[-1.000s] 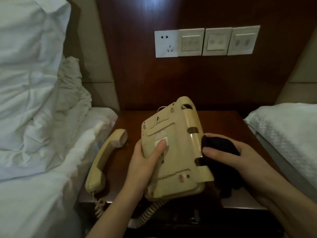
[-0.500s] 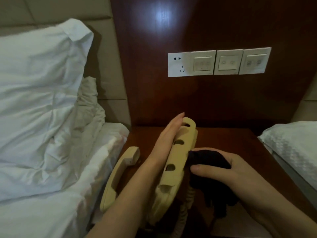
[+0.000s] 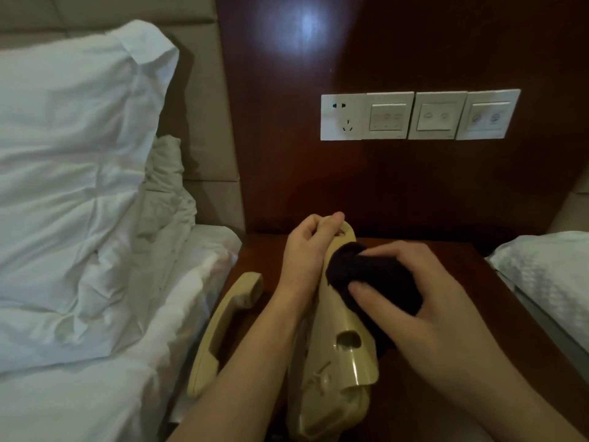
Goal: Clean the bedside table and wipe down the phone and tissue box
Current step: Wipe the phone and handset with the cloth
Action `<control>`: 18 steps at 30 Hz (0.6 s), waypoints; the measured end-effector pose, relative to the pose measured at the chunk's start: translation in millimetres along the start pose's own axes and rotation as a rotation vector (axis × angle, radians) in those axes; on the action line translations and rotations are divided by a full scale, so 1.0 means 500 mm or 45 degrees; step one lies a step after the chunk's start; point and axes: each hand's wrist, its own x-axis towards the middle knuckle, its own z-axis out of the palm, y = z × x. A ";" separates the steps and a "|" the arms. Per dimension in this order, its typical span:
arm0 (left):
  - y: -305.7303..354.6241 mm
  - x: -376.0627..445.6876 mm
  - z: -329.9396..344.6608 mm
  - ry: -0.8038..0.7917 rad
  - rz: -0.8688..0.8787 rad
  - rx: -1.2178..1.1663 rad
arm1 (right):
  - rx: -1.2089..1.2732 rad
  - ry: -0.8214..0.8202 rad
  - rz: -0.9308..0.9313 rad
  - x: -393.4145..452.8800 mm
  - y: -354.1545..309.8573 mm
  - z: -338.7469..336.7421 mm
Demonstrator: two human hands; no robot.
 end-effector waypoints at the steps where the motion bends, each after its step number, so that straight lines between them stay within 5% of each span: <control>1: 0.000 -0.004 0.001 -0.003 0.020 -0.024 | -0.051 0.018 -0.006 0.019 -0.001 0.001; 5: 0.001 -0.025 0.009 0.040 0.051 -0.004 | -0.223 0.059 -0.002 0.104 0.003 0.001; 12: 0.004 -0.028 -0.003 0.149 0.088 -0.023 | -0.162 -0.281 0.043 -0.008 -0.030 -0.027; 18: 0.001 -0.032 0.010 0.073 0.098 -0.014 | -0.248 -0.012 0.032 0.097 -0.019 0.006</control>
